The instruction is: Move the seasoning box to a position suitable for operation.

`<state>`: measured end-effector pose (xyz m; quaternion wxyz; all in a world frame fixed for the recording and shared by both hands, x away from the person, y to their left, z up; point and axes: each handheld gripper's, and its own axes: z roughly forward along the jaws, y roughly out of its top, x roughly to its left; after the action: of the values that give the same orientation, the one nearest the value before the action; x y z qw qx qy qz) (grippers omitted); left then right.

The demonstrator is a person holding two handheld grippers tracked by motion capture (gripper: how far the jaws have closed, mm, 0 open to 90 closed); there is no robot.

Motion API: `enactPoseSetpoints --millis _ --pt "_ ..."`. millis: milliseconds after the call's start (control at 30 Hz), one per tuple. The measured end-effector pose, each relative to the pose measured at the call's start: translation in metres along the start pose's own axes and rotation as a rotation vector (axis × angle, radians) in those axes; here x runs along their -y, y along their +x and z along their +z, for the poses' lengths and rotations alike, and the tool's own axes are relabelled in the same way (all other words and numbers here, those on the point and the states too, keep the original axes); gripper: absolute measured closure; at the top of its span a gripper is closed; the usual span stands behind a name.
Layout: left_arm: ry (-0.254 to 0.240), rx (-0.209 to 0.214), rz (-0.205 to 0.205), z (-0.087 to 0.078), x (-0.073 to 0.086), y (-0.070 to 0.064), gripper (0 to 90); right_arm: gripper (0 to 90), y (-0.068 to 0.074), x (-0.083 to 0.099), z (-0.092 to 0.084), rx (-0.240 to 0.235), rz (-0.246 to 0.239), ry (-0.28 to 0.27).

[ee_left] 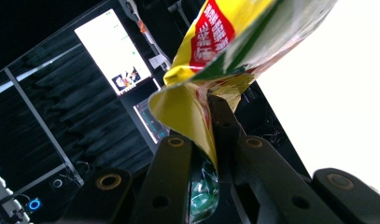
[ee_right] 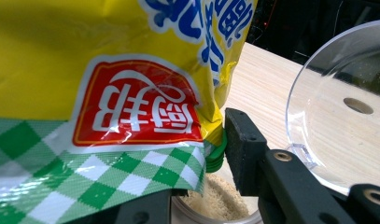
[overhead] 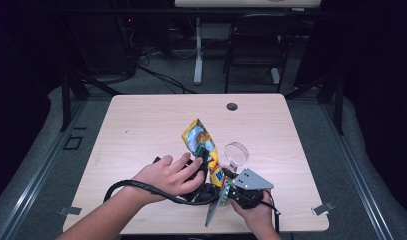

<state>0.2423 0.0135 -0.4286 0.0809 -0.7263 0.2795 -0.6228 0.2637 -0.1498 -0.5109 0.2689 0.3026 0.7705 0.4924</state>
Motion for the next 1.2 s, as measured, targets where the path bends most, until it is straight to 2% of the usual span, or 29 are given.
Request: enactPoseSetpoints --millis 167,200,367,433,533,567,633,667,700,800,900,1033,1100,1133,1200 --pt "0.01 0.012 0.001 0.0 0.001 0.0 87.7 71.7 0.0 -0.001 0.001 0.002 0.001 -0.001" --pt "0.023 0.015 0.015 -0.001 0.001 0.0 87.7 71.7 0.0 -0.001 0.002 0.002 0.001 -0.002" --pt "0.01 0.008 -0.009 -0.001 0.004 -0.001 87.7 71.7 0.001 -0.002 0.003 0.0 -0.008 -0.008" --pt "0.026 0.021 -0.001 -0.002 0.005 -0.001 87.7 71.7 0.002 -0.002 0.004 0.0 -0.013 -0.008" --pt "0.032 0.031 -0.014 -0.002 0.007 -0.002 87.7 71.7 0.002 -0.002 0.004 0.0 -0.017 -0.01" --pt "0.02 0.034 -0.04 -0.002 0.008 -0.004 87.7 71.7 0.002 -0.003 0.005 0.008 -0.021 -0.008" --pt "0.061 0.045 0.003 -0.004 0.008 -0.003 87.8 71.7 0.003 -0.003 0.005 0.008 -0.026 -0.004" --pt "0.021 0.043 -0.052 -0.001 0.009 -0.006 87.8 71.7 0.003 -0.003 0.005 0.01 -0.027 -0.003" --pt "0.026 0.041 -0.04 -0.002 0.009 -0.006 87.8 71.7 0.003 -0.003 0.006 0.012 -0.027 0.0" --pt "0.027 0.054 -0.064 -0.002 0.01 -0.007 87.8 71.8 0.003 -0.003 0.006 0.017 -0.03 0.0" --pt "0.041 0.06 -0.061 -0.003 0.011 -0.008 87.8 71.8 0.003 -0.003 0.006 0.019 -0.031 -0.002" --pt "0.032 0.068 -0.106 -0.003 0.012 -0.012 87.8 71.9 0.003 -0.003 0.006 0.025 -0.038 0.003" --pt "0.036 0.07 -0.103 -0.003 0.013 -0.013 87.8 71.8 0.003 -0.003 0.006 0.026 -0.042 0.008" --pt "0.031 0.075 -0.121 -0.003 0.014 -0.015 87.8 71.9 0.003 -0.003 0.006 0.026 -0.042 0.007" --pt "0.031 0.072 -0.124 -0.003 0.015 -0.016 87.8 71.9 0.004 -0.003 0.006 0.023 -0.044 0.005"
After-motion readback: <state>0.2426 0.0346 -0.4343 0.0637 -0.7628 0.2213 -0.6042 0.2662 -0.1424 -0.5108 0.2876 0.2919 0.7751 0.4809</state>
